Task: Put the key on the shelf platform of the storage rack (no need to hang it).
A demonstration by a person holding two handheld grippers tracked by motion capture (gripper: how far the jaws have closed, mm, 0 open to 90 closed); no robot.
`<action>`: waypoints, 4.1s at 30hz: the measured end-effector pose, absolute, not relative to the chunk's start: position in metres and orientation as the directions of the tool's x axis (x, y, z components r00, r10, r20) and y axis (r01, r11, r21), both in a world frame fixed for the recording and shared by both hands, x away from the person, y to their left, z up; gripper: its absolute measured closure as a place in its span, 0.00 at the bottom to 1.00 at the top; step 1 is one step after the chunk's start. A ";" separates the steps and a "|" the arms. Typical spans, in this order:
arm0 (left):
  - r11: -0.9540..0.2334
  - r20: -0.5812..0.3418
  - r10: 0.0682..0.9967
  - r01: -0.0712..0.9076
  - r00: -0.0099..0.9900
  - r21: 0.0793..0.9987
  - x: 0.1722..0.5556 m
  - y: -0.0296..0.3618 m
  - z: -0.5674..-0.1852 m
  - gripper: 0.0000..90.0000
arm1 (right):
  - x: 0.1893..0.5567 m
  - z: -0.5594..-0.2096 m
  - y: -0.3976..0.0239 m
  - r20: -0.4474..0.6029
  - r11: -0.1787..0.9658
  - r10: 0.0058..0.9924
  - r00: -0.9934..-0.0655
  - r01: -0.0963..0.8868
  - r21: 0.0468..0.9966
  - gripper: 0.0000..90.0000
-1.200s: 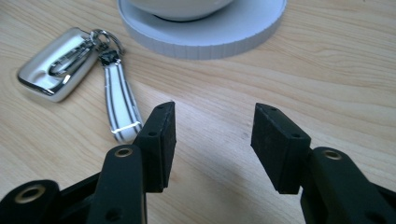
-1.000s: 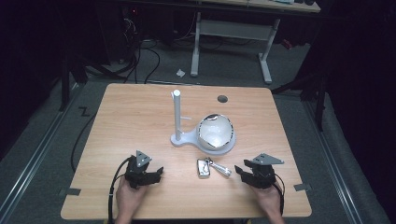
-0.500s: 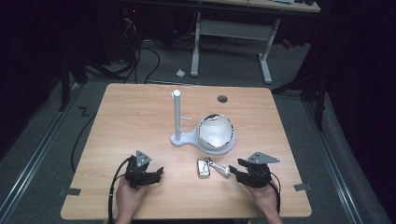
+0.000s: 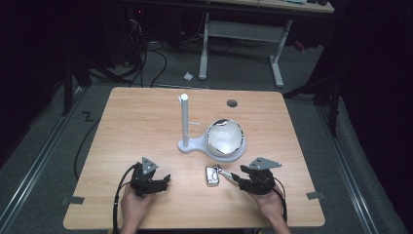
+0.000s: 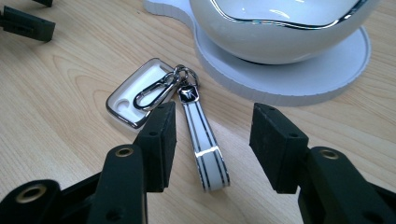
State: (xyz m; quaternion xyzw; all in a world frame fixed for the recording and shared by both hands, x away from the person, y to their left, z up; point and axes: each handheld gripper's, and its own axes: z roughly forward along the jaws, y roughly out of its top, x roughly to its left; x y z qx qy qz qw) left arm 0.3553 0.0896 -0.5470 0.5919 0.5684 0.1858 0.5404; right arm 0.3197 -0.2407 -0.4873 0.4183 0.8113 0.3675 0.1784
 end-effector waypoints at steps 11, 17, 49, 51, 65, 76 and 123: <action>0.231 -0.395 0.874 0.472 0.284 0.851 0.355 0.090 -0.547 0.25 | 0.328 -0.495 -0.227 0.010 0.411 0.797 -0.604 0.554 0.724 0.57; 0.231 -0.395 0.874 0.472 0.284 0.851 0.355 0.090 -0.547 0.25 | 0.333 -0.502 -0.220 -0.004 0.434 0.793 -0.609 0.560 0.706 0.57; 0.232 -0.396 0.873 0.472 0.284 0.850 0.355 0.090 -0.547 0.25 | 0.339 -0.520 -0.214 -0.026 0.488 0.775 -0.632 0.571 0.660 0.83; 0.232 -0.396 0.873 0.472 0.284 0.850 0.355 0.090 -0.547 0.25 | 0.338 -0.519 -0.215 -0.024 0.483 0.773 -0.634 0.564 0.669 0.83; 0.232 -0.396 0.873 0.472 0.284 0.850 0.355 0.090 -0.547 0.25 | 0.323 -0.500 -0.223 -0.012 0.444 0.758 -0.652 0.502 0.743 0.83; 0.232 -0.396 0.873 0.472 0.284 0.850 0.355 0.090 -0.547 0.25 | 0.312 -0.478 -0.232 0.022 0.395 0.744 -0.667 0.467 0.791 0.83; 0.231 -0.395 0.874 0.472 0.284 0.851 0.355 0.090 -0.547 0.25 | 0.301 -0.394 -0.293 0.033 0.238 0.789 -0.613 0.356 0.904 0.83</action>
